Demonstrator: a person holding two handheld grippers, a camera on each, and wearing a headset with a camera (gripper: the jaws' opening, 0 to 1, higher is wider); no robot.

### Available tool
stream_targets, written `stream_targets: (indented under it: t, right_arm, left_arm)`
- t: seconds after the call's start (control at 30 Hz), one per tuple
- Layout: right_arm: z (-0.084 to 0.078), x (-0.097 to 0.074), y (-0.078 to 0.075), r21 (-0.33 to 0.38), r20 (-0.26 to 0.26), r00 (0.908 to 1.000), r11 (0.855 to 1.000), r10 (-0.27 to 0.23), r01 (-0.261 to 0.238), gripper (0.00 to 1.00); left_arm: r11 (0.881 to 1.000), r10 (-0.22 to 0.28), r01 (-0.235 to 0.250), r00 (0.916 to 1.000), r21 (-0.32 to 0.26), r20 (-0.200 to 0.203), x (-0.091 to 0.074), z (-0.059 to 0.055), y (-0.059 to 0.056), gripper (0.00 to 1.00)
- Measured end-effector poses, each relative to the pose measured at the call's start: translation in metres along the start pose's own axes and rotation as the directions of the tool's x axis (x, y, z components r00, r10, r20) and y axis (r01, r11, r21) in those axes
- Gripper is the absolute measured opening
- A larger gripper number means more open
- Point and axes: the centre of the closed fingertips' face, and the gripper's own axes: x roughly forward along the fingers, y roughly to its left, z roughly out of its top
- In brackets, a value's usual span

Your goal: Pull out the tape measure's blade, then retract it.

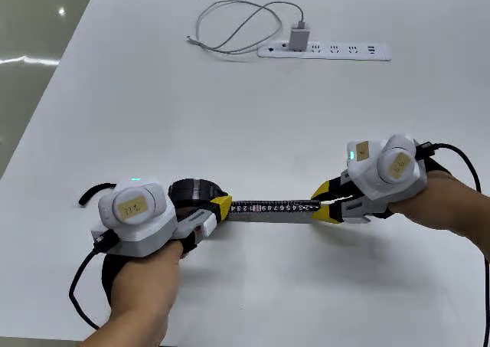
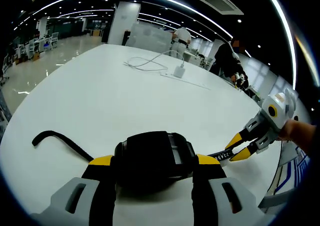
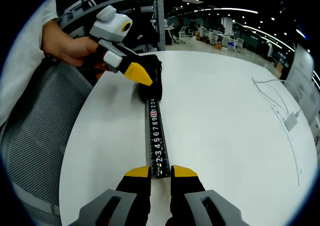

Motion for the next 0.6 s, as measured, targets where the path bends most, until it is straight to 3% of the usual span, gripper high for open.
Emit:
stream_targets:
  t: [0.6]
  right_arm:
    - [0.026, 0.019, 0.002, -0.009, 0.035, 0.9992, 1.000, 0.017, -0.017, 0.10]
  left_arm:
    - [1.000, -0.007, 0.007, 1.0000, -0.021, 0.001, -0.001, 0.001, 0.000, 0.57]
